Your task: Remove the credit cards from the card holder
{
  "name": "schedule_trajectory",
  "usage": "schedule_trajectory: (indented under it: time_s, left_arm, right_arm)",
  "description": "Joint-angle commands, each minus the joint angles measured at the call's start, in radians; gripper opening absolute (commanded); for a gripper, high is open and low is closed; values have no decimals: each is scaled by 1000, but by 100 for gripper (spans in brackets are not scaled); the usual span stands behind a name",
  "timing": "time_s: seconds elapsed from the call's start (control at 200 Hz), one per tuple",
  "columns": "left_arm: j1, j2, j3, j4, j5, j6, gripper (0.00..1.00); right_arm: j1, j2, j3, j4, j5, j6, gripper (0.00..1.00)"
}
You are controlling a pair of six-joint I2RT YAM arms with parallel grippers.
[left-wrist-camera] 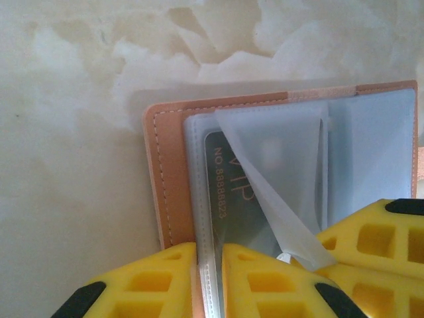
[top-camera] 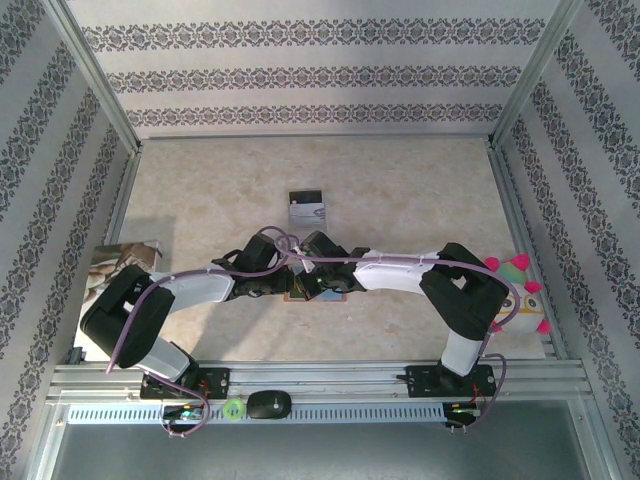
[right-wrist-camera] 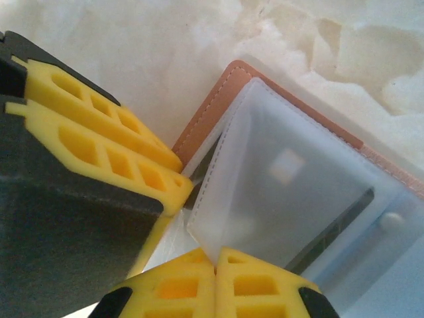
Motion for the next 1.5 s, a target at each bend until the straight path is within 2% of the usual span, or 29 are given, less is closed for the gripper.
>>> schedule_trajectory:
  time_s: [0.0, 0.425, 0.52, 0.67, 0.794, 0.869, 0.954, 1.039, 1.139, 1.319, 1.494]
  left_arm:
    - [-22, 43, 7, -119, -2, 36, 16]
    - [-25, 82, -1, -131, 42, 43, 9]
    - [-27, 85, -1, -125, 48, 43, 8]
    - [-33, 77, 2, -125, 49, 43, 8]
    - [-38, 67, 6, -129, 46, 49, 11]
    - [-41, 65, 8, -126, 49, 49, 12]
    - [-43, 59, 11, -126, 51, 49, 14]
    - [-45, 56, 13, -125, 51, 51, 15]
    - [-45, 67, 13, -124, 57, 51, 14]
    - [-49, 73, 18, -124, 62, 56, 14]
    - [-51, 78, 22, -123, 64, 58, 14]
  right_arm:
    - [-7, -38, -29, 26, 2, 33, 0]
    - [-19, -182, -166, 16, 113, 147, 0]
    - [-20, -220, -190, -15, 146, 170, 8]
    - [-22, -300, -235, -85, 226, 228, 31]
    - [-30, -393, -258, -152, 289, 267, 36]
    - [-37, -437, -246, -148, 263, 248, 40]
    - [-56, -435, -198, -135, 158, 208, 40]
    - [-69, -372, -124, -125, 4, 171, 39]
    - [-69, -277, -63, -94, -116, 177, 33]
    - [-69, -182, -15, -61, -145, 190, 29]
    - [-69, -178, 12, -73, -146, 193, 27]
